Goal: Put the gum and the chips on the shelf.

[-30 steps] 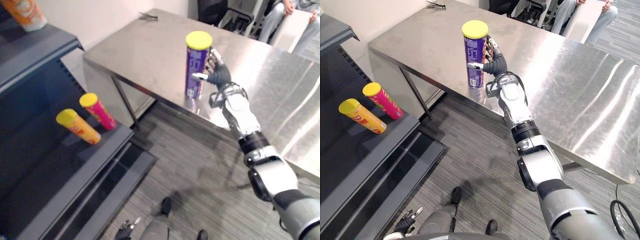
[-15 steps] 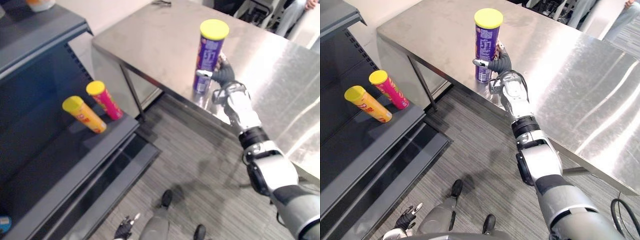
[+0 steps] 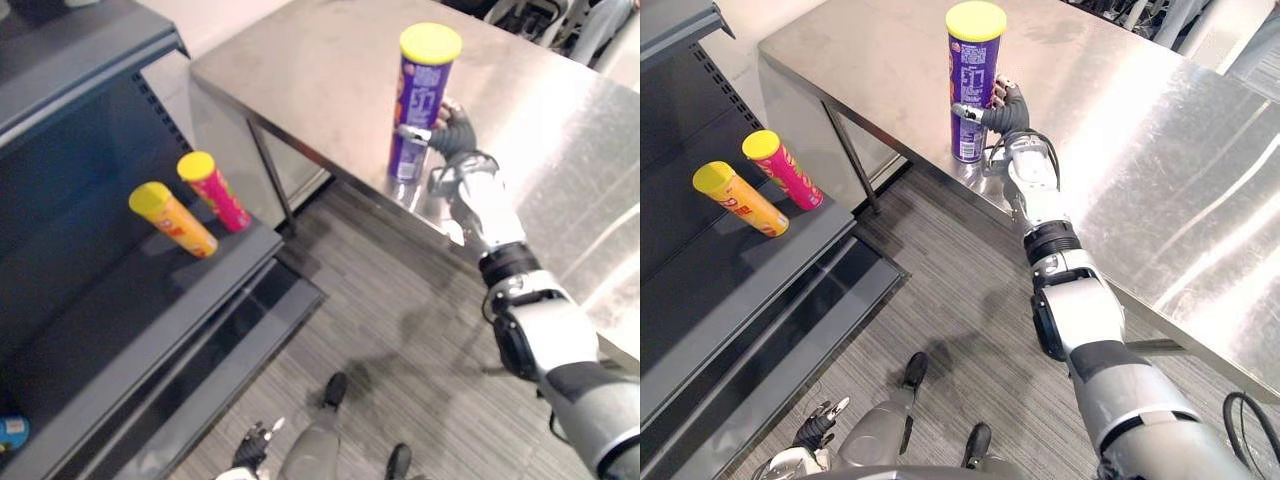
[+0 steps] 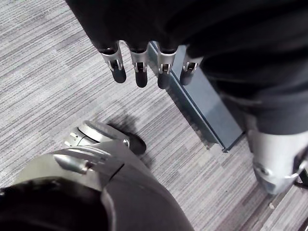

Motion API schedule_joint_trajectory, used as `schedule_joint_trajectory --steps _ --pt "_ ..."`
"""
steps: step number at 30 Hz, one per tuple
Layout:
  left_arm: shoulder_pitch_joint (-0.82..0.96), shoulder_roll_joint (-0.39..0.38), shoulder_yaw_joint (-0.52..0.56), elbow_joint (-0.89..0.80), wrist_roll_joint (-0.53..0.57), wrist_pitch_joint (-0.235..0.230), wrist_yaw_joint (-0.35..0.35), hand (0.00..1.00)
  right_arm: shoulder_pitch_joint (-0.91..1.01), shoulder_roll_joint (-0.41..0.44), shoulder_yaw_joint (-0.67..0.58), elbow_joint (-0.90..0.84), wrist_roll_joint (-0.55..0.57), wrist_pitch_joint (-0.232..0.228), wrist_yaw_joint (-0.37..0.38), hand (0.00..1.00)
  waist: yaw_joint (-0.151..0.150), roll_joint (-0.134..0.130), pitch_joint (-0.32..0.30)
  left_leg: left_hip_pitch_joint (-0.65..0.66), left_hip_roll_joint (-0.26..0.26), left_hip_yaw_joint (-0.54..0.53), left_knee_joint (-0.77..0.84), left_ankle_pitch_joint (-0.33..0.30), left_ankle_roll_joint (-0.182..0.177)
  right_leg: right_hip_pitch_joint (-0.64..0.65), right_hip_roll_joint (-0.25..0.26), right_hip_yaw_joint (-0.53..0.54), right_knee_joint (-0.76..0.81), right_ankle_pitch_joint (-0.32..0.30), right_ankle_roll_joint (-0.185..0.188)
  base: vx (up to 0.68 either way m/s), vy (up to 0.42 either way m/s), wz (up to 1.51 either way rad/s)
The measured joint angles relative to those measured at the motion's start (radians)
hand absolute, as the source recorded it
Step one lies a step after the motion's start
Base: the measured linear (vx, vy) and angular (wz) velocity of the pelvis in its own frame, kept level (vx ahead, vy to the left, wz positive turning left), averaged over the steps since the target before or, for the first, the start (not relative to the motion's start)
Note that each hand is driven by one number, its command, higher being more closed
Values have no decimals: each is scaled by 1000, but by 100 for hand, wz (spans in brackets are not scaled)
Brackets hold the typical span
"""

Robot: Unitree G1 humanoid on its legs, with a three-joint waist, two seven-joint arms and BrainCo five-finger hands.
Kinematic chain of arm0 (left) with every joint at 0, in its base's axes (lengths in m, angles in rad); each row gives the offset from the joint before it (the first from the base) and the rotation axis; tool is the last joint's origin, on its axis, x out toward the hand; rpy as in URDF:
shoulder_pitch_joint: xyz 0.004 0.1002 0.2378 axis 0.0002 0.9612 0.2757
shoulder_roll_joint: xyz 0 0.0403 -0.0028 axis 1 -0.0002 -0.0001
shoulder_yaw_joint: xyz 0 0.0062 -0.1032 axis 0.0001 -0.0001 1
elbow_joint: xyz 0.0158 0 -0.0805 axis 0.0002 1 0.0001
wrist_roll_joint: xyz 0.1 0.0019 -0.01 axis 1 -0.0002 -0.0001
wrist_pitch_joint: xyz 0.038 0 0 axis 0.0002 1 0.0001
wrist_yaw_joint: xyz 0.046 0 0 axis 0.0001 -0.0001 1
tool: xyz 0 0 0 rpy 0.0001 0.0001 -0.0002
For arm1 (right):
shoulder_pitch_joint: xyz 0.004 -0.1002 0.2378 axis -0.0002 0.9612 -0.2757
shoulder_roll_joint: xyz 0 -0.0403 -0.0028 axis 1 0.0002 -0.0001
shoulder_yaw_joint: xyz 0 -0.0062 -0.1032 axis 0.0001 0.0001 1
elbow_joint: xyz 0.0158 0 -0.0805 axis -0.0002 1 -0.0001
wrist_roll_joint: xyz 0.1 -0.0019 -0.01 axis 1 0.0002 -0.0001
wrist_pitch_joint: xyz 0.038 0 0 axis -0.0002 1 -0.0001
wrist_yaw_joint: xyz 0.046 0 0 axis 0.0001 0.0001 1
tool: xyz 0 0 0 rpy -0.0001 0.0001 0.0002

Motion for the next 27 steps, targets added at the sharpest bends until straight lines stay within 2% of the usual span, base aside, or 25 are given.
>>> schedule_joint_trajectory --steps 4,6,11,16,19,21,25,27 --pt "0 1 1 0 2 0 1 0 19 2 35 -47 0 13 2 100 -10 0 0 9 6 17 0 0 0 0 1 14 4 0 0 -26 0 -13" --pt "2 0 3 1 2 1 1 0 97 2 55 -199 -1 13 4 100 -15 -1 -1 22 9 30 0 -1 0 3 0 29 7 1 -2 -19 0 -18" --pt "15 1 20 2 17 3 1 0 277 -3 68 -483 -33 5 9 100 -55 -3 -2 50 15 56 0 -5 0 14 0 55 18 1 -2 -35 3 -18" --pt "37 12 23 5 33 4 -1 0 522 -59 49 -756 -27 -36 43 100 -87 -18 -18 66 19 81 -1 -9 -2 14 -2 81 21 1 -2 -30 5 -16" --pt "46 14 51 10 62 4 -7 0 641 -58 15 -859 -23 -50 62 100 -112 -32 -35 72 19 82 -1 -10 -3 15 -2 83 23 2 -2 -1 0 -2" --pt "45 14 54 25 65 5 -7 0 714 -59 -16 -911 2 -57 74 100 -112 -36 -56 72 18 83 -1 -11 -3 15 -2 84 22 2 -2 0 0 0" --pt "49 13 61 37 96 5 -8 0 829 -59 -60 -1006 12 -74 95 100 -121 -34 -82 82 19 83 -1 -12 -5 25 -2 83 20 2 -2 0 0 0" --pt "65 15 62 40 99 5 -9 0 893 -58 -69 -1056 13 -82 115 100 -136 -34 -99 91 20 87 -1 -18 -7 29 -2 89 19 1 -2 -24 -2 -8"
